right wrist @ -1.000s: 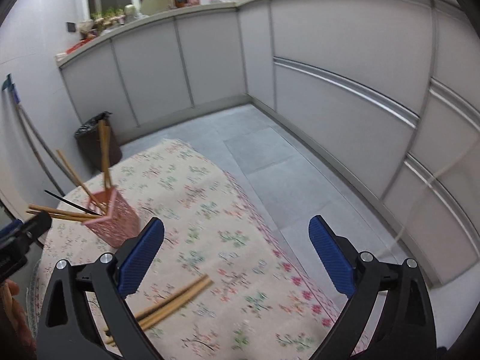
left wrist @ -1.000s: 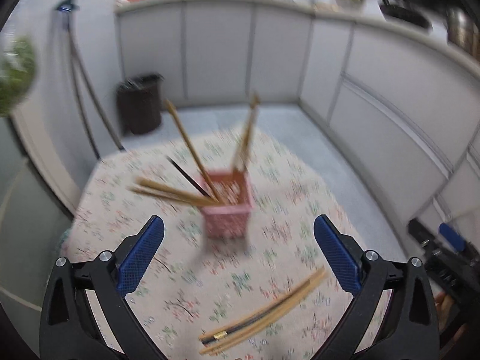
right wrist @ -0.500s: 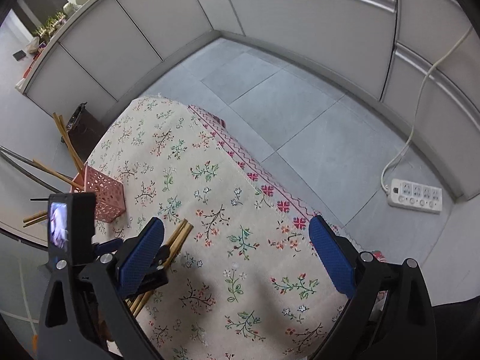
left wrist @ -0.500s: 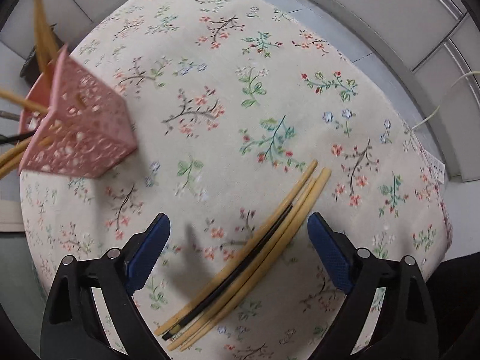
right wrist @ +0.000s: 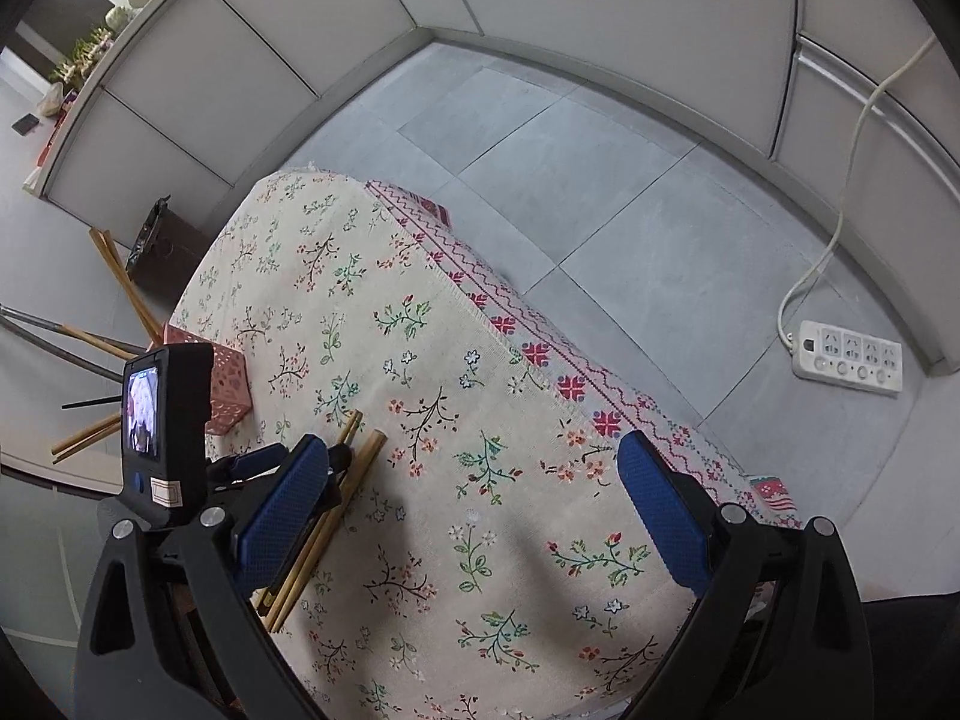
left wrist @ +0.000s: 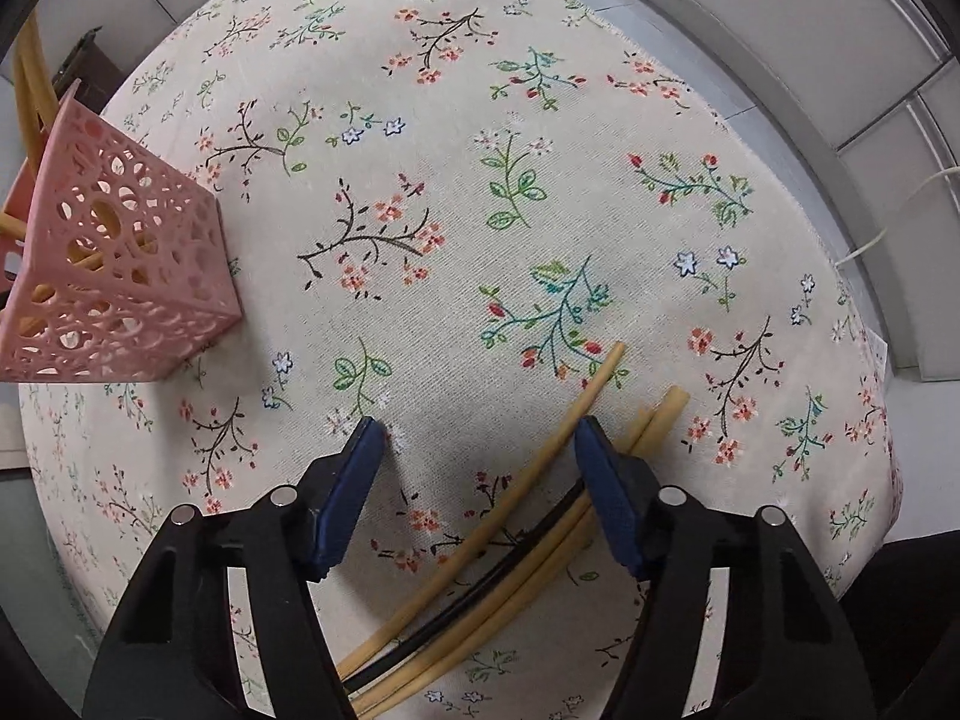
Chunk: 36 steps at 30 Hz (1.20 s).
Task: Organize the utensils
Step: 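Grasp a bamboo chopstick with the left tool while the right tool grasps another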
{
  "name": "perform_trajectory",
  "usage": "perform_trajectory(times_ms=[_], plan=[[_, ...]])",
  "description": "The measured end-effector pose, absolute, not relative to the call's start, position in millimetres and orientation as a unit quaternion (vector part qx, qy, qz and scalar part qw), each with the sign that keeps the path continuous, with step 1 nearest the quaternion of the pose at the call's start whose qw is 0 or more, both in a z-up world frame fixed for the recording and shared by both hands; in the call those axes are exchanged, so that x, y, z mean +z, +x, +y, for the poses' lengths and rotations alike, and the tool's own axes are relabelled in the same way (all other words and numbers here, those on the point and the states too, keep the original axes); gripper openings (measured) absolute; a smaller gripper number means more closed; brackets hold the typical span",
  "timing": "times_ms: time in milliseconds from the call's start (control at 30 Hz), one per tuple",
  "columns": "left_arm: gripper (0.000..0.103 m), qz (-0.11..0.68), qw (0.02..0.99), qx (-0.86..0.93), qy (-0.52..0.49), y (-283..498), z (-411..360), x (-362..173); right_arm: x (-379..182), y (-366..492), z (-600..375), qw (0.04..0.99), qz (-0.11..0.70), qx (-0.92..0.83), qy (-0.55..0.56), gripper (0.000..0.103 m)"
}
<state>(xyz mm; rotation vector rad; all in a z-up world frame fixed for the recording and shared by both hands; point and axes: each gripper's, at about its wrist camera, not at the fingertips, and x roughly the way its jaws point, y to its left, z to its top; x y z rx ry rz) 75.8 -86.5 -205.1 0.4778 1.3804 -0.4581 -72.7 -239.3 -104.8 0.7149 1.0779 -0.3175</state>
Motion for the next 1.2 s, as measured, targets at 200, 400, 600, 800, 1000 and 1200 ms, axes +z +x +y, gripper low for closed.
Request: perform_trajectory(times_ms=[200,400,600,800,1000,1200], plan=[[0.014,0.610,0.734,-0.205,0.217,73.4,-83.3,-198.2,-112.2,-66.4,-235.0,0.776,0.517,-0.139,0.334,0.094],[0.006,0.600,0.759,-0.192,0.164,60.9,-48.3,-193.2,-127.3,-50.5,-217.3,0.764,0.541,-0.141,0.322,0.094],[0.005,0.561,0.796,-0.187,0.129,39.4,-7.6,-143.0,-145.6,-15.4,-185.5,0.746,0.574,-0.105,0.322,0.075],[0.005,0.526,0.825,-0.190,0.085,2.6,27.1,-104.7,-159.0,17.5,-138.1,0.742,0.604,-0.054,0.287,0.052],[0.005,0.514,0.833,-0.192,0.072,-1.5,34.8,-97.6,-167.8,37.7,-127.7,0.744,0.610,-0.058,0.267,0.042],[0.005,0.513,0.834,-0.193,0.064,1.5,37.5,-98.4,-182.0,51.4,-118.8,0.739,0.624,-0.059,0.248,0.042]])
